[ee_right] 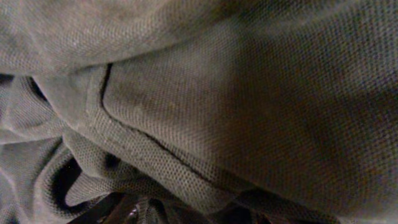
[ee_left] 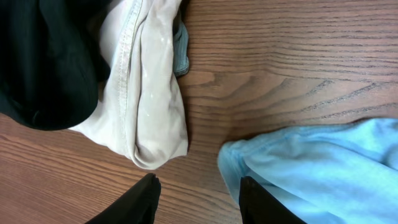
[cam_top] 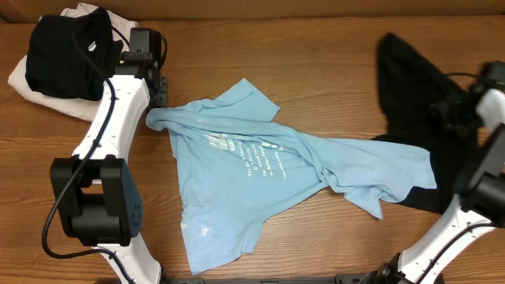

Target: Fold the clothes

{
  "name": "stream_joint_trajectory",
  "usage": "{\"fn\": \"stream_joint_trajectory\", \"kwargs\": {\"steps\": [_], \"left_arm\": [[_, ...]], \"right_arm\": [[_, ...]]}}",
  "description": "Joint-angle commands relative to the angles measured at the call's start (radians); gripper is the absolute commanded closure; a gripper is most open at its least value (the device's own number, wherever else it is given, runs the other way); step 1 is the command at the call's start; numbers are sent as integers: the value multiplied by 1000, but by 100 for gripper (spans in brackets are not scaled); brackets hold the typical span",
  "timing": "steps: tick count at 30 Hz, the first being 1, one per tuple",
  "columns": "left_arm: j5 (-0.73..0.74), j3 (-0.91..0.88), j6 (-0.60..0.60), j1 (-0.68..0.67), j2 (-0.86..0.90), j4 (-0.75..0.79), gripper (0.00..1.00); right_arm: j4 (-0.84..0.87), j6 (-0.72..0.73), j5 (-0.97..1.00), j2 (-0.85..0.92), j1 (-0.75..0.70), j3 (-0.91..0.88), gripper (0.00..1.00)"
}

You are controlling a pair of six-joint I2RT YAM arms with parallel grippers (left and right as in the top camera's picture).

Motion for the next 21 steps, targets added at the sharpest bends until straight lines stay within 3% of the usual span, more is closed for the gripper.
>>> {"fn": "stream_joint_trajectory", "kwargs": {"steps": [1,7,12,17,21], "left_arm": [[9,28,-5,11,-17,-3,54],[0,34,-5,34,-18,-2,48],[19,168,-66,34,-23,-150,40],[144,366,-74,34,-46,-330,39],[175,445,-185,34,-92,-422,36]], "right_arm": [[-45,17,-47,48,-101,87,38],[-265,-40,-172,29,-148,385,24],[-418,-43,-212,-64,-94,591,12],[-537,-46,-248,-209,-21,638,9],[-690,-96,-249,-332,74,638,9]]}}
